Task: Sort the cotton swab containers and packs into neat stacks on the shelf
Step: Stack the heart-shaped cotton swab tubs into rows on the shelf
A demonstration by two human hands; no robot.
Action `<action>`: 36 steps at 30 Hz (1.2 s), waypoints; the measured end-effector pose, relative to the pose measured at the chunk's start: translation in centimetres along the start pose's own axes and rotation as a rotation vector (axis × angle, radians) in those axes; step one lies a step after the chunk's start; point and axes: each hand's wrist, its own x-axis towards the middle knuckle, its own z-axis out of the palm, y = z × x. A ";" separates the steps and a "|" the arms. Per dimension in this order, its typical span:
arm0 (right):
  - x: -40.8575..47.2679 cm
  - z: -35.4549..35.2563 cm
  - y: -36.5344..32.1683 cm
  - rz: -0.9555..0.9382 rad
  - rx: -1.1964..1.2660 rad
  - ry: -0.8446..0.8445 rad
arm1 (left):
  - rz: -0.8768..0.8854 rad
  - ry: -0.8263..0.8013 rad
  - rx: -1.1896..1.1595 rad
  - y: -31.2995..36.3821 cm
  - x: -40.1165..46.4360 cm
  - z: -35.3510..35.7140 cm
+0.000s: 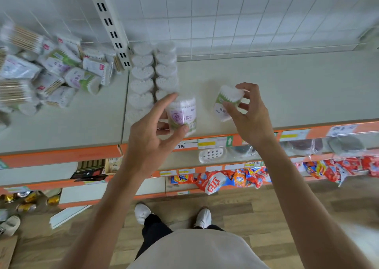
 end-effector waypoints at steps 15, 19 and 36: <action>-0.9 -0.8 2.3 0.122 -0.203 0.000 | 0.076 -0.048 0.075 -1.2 -2.5 4.2; -6.0 -0.5 -2.1 -0.109 -0.172 0.005 | 0.022 -0.015 0.065 -1.9 -3.1 4.0; -6.2 2.8 -5.3 -0.119 -0.093 -0.324 | -0.062 0.049 -0.009 -2.2 -4.2 3.3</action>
